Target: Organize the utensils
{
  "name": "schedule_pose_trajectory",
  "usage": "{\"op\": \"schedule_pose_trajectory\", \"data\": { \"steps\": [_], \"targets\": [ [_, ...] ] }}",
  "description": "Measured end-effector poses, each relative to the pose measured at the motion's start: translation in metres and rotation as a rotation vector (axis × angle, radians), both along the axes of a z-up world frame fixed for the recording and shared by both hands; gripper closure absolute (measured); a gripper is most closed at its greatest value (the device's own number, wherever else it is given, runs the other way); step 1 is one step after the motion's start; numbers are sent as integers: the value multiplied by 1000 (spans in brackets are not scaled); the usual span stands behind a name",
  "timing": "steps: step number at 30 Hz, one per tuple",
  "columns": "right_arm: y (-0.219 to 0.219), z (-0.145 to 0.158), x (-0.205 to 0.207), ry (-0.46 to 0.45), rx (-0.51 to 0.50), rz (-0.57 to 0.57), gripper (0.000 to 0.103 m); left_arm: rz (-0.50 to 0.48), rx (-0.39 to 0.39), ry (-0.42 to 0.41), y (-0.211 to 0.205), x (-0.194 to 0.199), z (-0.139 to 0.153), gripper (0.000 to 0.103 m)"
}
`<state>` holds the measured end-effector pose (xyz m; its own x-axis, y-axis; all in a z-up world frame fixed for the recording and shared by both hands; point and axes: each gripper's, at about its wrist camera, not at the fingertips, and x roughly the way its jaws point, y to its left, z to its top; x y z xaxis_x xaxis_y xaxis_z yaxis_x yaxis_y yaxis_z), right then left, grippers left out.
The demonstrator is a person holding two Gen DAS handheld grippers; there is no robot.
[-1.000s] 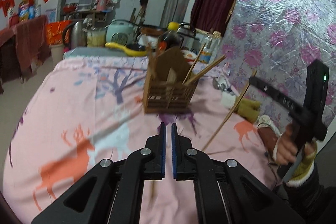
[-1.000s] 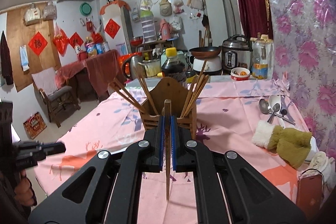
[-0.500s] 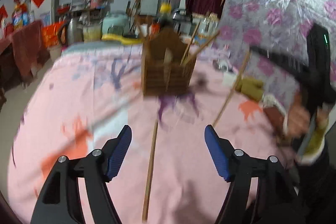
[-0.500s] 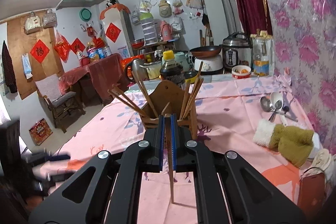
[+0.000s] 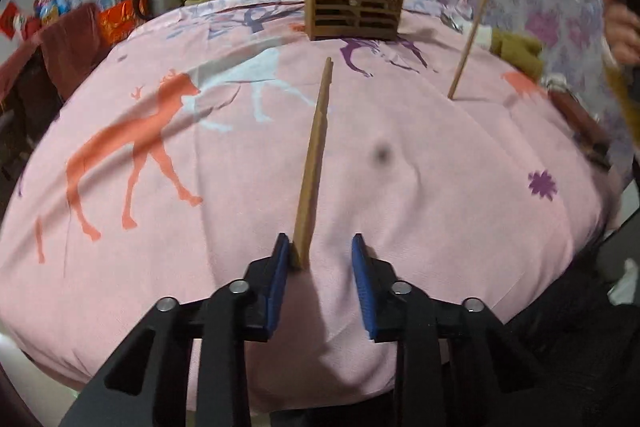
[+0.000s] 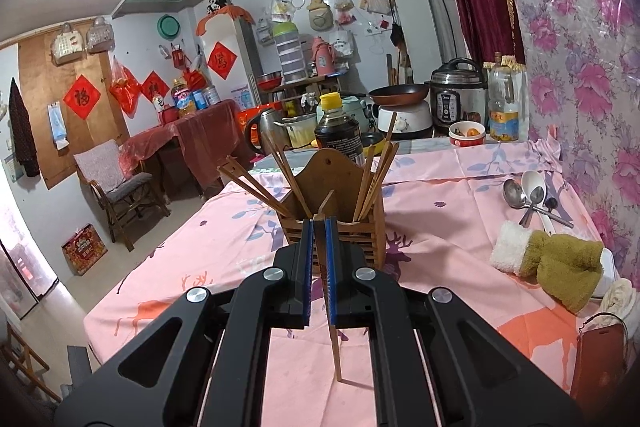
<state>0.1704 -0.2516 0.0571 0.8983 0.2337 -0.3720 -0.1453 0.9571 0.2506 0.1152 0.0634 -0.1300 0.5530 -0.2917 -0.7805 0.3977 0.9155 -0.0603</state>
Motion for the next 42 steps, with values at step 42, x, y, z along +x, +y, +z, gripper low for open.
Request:
{"op": "schedule_pose_trajectory", "data": {
  "steps": [42],
  "targets": [
    [-9,60,39,-72,33,-31,96,-122,-205,-394,-95,144,284,97]
  ]
}}
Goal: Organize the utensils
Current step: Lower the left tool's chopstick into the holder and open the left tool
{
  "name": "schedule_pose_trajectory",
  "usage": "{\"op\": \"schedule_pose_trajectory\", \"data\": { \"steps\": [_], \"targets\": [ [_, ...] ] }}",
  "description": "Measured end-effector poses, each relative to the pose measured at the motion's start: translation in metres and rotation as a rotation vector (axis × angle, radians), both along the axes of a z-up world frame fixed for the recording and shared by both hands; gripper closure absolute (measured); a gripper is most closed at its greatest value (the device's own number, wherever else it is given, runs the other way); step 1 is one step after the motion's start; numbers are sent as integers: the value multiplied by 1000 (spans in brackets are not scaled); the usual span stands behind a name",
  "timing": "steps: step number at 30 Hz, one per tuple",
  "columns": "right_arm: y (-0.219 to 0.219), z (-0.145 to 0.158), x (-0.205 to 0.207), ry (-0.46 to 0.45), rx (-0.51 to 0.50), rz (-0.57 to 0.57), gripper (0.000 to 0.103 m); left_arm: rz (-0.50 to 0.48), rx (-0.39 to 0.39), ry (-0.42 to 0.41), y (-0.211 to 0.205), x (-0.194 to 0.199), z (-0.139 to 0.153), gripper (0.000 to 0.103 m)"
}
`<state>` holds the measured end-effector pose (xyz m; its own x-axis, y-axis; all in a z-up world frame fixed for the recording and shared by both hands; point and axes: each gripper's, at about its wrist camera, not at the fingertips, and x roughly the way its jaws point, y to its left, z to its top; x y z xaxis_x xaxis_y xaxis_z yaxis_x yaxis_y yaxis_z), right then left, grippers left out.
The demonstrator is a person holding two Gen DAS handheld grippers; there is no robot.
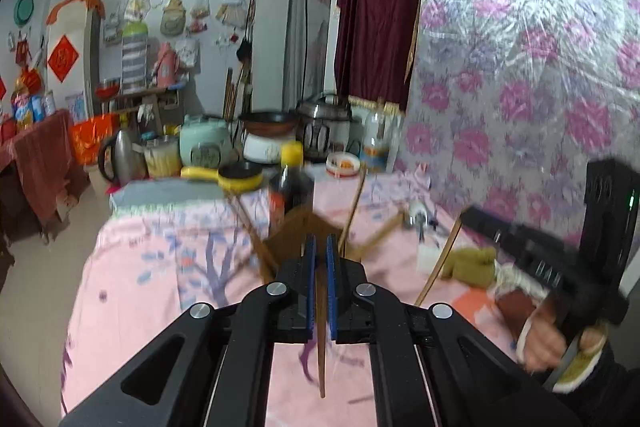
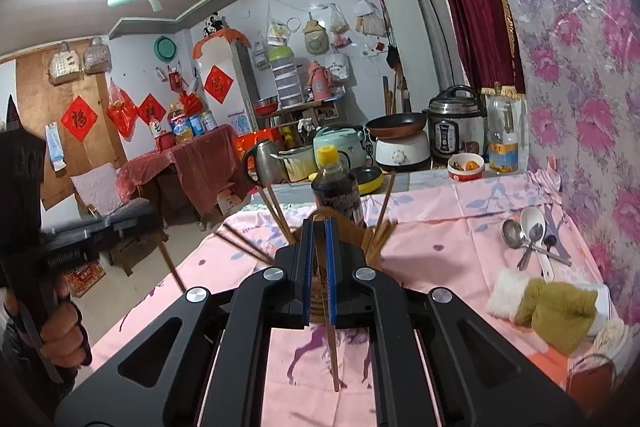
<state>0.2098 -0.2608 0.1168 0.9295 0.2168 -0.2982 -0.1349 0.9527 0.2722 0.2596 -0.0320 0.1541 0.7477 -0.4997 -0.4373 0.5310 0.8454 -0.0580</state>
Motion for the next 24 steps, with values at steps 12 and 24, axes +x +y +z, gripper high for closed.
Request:
{"op": "schedule_pose_trajectory", "data": {
  "steps": [12,24],
  "targets": [
    [-3,70,79,-141,0,-87,96,51,-10,-189,-46,73,77,97],
    [0,12,132,-41,-2,-81,91,92,-39,-68,-39,132,0,88]
  ]
}}
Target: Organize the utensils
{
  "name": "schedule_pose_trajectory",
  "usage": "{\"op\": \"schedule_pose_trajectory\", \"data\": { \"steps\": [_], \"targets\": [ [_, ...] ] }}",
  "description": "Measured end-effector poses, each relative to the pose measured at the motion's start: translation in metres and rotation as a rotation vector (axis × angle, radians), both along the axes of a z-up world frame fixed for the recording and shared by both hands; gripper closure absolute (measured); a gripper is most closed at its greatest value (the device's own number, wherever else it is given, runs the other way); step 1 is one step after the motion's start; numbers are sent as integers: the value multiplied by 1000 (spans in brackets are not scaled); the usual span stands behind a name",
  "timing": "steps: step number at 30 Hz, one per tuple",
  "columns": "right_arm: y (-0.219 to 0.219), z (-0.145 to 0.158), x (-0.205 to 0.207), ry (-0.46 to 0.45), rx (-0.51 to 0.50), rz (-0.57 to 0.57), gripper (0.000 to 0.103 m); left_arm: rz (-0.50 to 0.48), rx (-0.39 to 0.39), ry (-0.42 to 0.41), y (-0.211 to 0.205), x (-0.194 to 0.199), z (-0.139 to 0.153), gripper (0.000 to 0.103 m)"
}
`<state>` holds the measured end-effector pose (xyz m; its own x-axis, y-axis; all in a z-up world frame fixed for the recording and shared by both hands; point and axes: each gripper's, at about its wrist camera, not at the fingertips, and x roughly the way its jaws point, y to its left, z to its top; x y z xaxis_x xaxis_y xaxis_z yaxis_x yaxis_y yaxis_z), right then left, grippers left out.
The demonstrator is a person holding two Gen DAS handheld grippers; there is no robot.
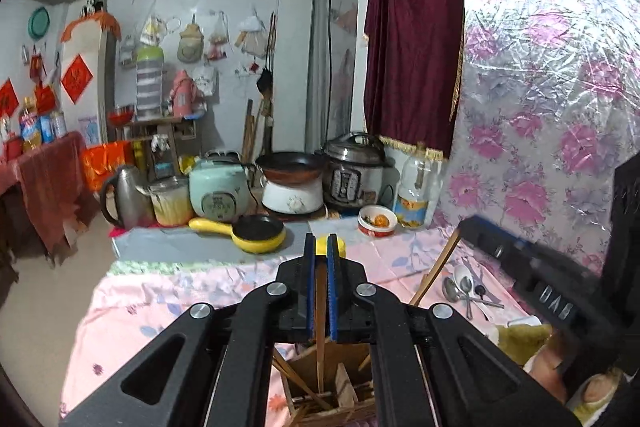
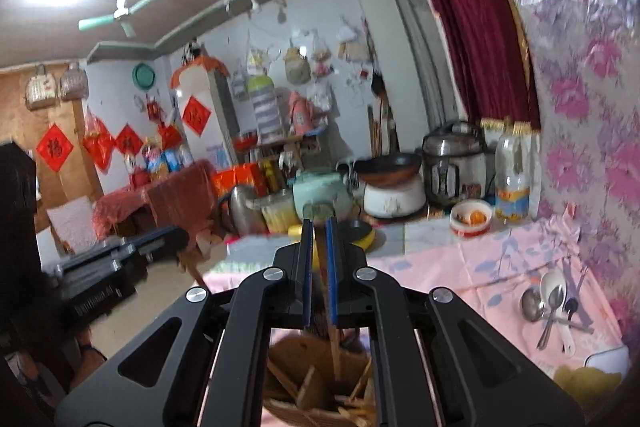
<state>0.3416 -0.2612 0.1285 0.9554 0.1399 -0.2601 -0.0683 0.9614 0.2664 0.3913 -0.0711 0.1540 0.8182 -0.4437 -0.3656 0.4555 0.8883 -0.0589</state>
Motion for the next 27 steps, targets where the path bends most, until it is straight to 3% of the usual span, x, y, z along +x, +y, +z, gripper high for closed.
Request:
{"op": "schedule_pose_trajectory", "data": {
  "steps": [1,2,4,7,9,12,17,19,23,27],
  "targets": [
    [1,-6,1,23,-13,-1,90,8,0,12,2,1,-3,74],
    [1,-9,0,36,-21,-2,90,27,-4,17,4,0,-6,39],
    [0,-10,-5,45,-30,-2,90,65,-29,-13,13,-5,-5,22],
    [-1,-4,-19,38,-35,-15,90,71,-43,-16,23,-16,0,22],
    [-3,-1,-31,29,-32,-22,87,85,-60,-17,32,-27,5,14],
    [-1,4,-51,8,-29,-45,67,125,-69,-35,42,-45,11,9],
    [1,14,-99,-80,-35,-123,15,157,-63,-59,54,-80,19,6],
    [4,19,-126,-141,-48,-159,6,174,-63,-76,60,-99,20,6],
    [18,22,-177,-216,-105,-217,6,197,-74,-81,72,-138,19,6],
    [25,14,-224,-228,-78,-243,6,227,-97,-73,81,-182,8,6]
  ]
}}
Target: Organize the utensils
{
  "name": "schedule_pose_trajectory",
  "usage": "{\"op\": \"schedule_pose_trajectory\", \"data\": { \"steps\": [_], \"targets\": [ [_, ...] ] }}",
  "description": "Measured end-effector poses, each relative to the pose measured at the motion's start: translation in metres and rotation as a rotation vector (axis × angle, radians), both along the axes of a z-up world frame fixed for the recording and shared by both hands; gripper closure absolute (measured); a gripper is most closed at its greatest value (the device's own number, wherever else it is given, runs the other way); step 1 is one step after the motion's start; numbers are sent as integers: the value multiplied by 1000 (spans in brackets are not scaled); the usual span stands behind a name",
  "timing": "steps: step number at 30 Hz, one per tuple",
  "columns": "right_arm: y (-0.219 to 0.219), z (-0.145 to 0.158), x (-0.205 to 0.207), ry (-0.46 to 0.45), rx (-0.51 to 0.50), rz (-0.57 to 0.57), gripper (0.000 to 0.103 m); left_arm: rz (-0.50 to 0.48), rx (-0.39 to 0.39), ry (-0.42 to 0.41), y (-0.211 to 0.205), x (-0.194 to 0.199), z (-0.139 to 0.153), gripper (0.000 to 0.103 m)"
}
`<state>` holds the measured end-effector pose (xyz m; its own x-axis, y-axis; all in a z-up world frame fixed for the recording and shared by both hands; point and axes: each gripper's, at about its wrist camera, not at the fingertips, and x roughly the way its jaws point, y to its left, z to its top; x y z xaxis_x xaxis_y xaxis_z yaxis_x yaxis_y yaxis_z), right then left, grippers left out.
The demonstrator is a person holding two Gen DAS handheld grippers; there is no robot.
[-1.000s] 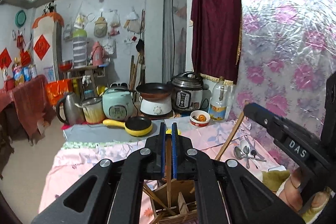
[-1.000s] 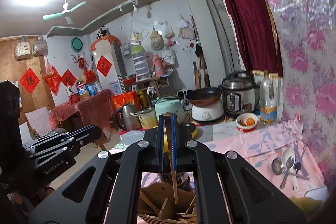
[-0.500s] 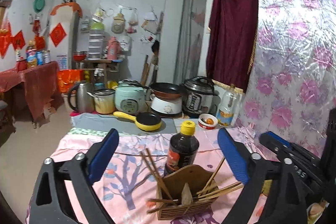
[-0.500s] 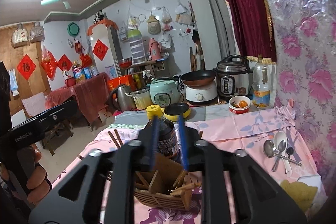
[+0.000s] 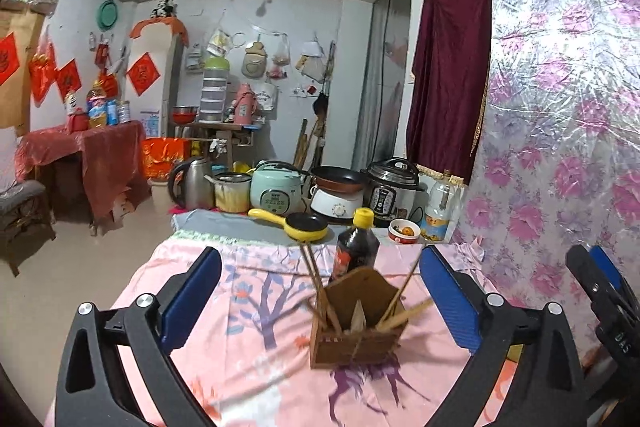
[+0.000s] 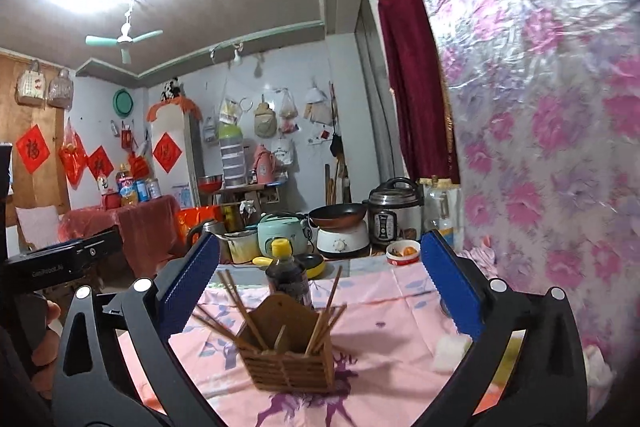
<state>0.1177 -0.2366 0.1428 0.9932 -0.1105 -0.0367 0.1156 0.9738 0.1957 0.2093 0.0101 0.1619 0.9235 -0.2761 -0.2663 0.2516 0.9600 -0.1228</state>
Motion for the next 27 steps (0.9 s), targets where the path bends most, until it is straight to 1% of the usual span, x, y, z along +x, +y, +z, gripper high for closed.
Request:
{"op": "schedule_pose_trajectory", "data": {
  "steps": [2,4,6,7,9,11,13,14,15,17,19,21,23,24,27],
  "targets": [
    [0,-12,-25,17,48,-45,6,28,5,1,2,-19,-7,6],
    [2,-25,-45,31,70,-95,6,73,27,0,3,-44,-20,6],
    [3,-42,-64,55,86,-160,6,109,65,-4,1,-65,-32,6],
    [0,-50,-72,69,107,-179,6,130,85,-2,2,-82,-42,6],
    [-5,-71,-85,130,173,-176,6,145,90,14,5,-107,-59,6],
    [-10,-89,-95,189,225,-165,6,134,91,48,10,-129,-79,6],
    [-8,-105,-109,235,248,-150,6,131,83,96,17,-151,-98,6],
    [-7,-111,-114,251,241,-151,6,130,73,113,21,-158,-105,6],
    [-2,-116,-123,264,214,-151,6,127,46,139,28,-171,-115,6],
    [6,-120,-136,260,153,-155,6,125,14,162,36,-190,-127,6],
    [14,-121,-153,233,95,-176,6,148,18,145,40,-203,-129,6],
    [20,-121,-169,200,52,-194,6,196,44,90,39,-213,-124,6],
    [20,-121,-178,179,37,-212,6,217,59,51,39,-218,-122,6],
    [18,-121,-180,176,44,-209,6,223,58,46,39,-219,-122,6],
    [16,-119,-178,176,71,-193,6,225,50,74,38,-215,-128,6]
  ]
}}
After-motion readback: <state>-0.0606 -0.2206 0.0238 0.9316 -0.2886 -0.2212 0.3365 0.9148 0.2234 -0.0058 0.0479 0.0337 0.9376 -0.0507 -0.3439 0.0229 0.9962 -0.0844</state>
